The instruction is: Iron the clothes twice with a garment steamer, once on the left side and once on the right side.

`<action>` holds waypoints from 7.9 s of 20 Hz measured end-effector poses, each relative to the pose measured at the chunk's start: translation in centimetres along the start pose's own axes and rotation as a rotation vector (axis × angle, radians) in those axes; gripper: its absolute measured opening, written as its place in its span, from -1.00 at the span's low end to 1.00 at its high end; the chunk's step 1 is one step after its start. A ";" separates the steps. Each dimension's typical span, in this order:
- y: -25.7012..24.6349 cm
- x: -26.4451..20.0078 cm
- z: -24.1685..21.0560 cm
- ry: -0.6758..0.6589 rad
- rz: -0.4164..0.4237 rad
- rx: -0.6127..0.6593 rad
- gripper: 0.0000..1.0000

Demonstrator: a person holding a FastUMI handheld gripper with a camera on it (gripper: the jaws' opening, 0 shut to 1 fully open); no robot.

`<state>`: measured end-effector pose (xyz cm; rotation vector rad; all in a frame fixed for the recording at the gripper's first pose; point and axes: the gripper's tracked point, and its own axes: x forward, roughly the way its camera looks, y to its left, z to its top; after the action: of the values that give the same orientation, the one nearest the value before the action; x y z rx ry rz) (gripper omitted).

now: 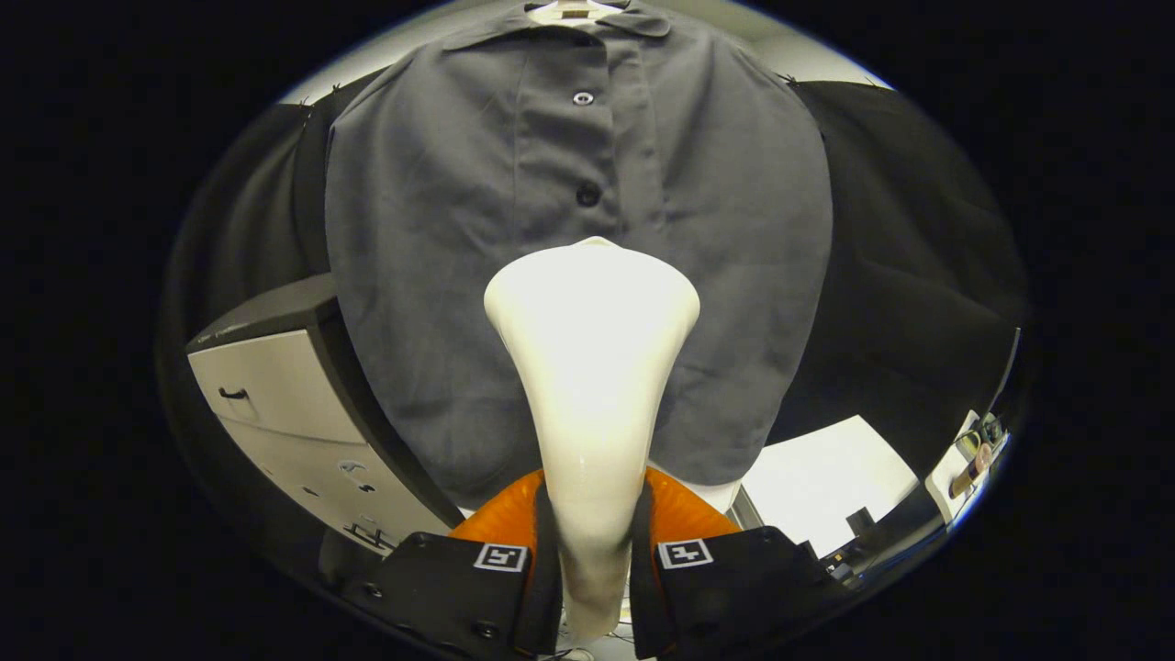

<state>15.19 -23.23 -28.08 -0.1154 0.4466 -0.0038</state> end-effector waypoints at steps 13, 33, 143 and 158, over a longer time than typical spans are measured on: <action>-5.8 -9.0 20.7 -0.329 -0.058 0.016 -0.25; -8.4 -2.7 32.3 -0.413 -0.077 -0.031 -0.26; 4.9 -18.7 15.8 -0.320 -0.197 0.053 -0.25; 8.4 -22.3 19.4 -0.419 -0.168 0.035 -0.26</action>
<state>3.22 -12.07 -2.07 -0.1160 0.0173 -0.1501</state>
